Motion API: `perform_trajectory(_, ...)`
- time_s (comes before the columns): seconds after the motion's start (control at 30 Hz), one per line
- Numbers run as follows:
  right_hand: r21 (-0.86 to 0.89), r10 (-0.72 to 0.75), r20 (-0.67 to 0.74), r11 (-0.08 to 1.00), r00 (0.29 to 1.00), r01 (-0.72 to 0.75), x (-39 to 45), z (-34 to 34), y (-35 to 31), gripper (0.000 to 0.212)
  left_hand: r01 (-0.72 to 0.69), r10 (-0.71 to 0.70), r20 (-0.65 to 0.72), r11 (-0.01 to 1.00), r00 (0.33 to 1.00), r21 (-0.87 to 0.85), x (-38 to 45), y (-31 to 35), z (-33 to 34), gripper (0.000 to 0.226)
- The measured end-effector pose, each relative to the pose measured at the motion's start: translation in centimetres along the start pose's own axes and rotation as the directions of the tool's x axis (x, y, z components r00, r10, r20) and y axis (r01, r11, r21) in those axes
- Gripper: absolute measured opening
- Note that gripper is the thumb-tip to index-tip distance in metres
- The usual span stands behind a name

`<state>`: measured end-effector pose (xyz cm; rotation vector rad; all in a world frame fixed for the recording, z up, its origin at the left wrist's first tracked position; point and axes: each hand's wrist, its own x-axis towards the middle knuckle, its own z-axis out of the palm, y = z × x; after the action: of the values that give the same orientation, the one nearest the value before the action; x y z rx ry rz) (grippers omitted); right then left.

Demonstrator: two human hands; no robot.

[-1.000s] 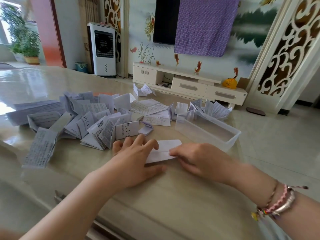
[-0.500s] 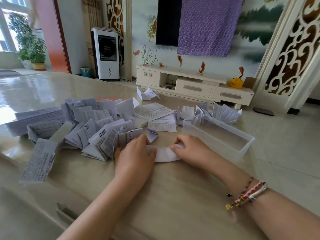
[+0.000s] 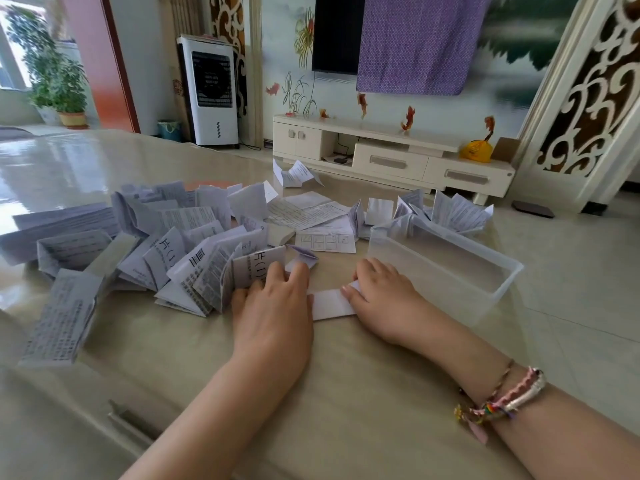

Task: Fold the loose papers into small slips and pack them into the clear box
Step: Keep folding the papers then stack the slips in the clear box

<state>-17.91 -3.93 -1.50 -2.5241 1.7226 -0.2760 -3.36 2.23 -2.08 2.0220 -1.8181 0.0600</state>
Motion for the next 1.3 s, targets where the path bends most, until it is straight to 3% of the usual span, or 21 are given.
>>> perform_trajectory(0.13,-0.049,0.024,-0.023,0.998,0.999,-0.025,-0.2,0.2,-0.2,0.029,-0.024,0.024,0.008,1.0,1.0,0.014,0.1,0.2,0.1,0.017)
perform_trajectory(0.3,0.054,-0.058,-0.198,0.996,0.979,0.069,-2.1,-0.5,-0.8,0.047,-0.102,0.1,-0.053,0.995,0.994,-0.019,0.1,-0.3,0.3,0.017)
perform_trajectory(0.53,0.148,-0.006,-0.251,0.988,0.968,0.044,-4.2,-0.4,0.9,0.025,-0.169,0.166,-0.054,0.983,0.985,-0.068,0.0,-0.4,0.0,0.009)
perform_trajectory(0.8,0.137,0.083,-0.291,0.99,0.953,-0.044,-4.3,-0.4,1.5,0.03,-0.209,0.21,-0.013,0.967,0.978,-0.147,-0.9,-1.7,0.0,0.015)
perform_trajectory(1.03,0.217,0.022,-0.344,0.975,0.939,0.057,-4.4,-0.2,1.8,0.025,-0.224,0.23,0.037,0.966,0.973,-0.128,-1.2,-1.9,-0.2,0.036)
perform_trajectory(1.3,0.141,-0.073,-0.228,0.984,0.971,0.107,-4.5,-1.1,2.3,0.029,-0.311,0.312,0.057,0.95,0.948,-0.018,-1.5,-1.9,-1.0,0.042)
